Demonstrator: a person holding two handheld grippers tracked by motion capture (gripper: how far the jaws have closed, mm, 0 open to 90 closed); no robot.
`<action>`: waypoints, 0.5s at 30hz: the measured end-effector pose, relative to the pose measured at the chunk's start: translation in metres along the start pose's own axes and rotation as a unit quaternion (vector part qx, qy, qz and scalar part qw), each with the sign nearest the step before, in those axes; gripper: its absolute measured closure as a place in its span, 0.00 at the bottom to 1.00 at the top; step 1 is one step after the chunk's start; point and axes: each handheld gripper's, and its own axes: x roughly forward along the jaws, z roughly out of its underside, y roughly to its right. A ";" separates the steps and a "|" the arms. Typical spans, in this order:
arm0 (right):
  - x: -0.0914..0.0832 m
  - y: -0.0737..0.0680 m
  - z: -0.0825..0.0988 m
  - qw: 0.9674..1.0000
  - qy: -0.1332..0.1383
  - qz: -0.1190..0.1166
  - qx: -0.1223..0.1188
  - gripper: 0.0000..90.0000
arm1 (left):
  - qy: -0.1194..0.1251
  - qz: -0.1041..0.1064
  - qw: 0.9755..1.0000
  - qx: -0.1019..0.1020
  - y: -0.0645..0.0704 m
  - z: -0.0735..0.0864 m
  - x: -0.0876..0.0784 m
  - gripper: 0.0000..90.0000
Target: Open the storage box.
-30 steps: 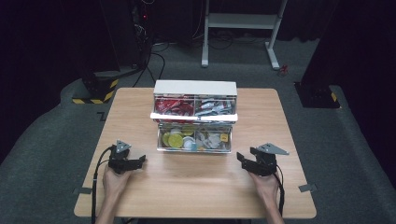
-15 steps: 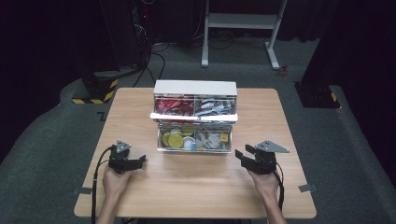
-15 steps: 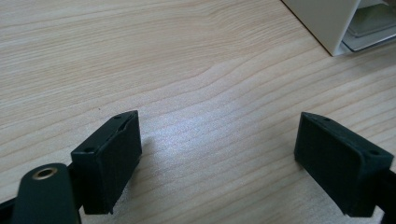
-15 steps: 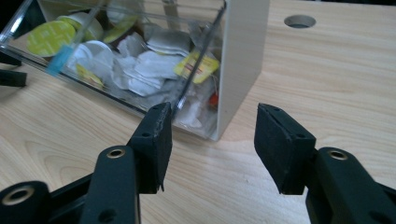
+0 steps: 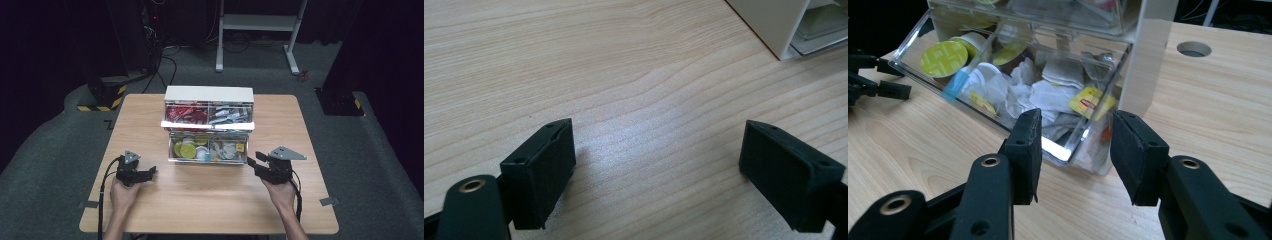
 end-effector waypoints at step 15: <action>-0.002 -0.013 -0.029 1.000 0.016 -0.016 -0.021 0.66 | 0.000 0.000 1.000 0.000 0.000 0.000 0.000 0.17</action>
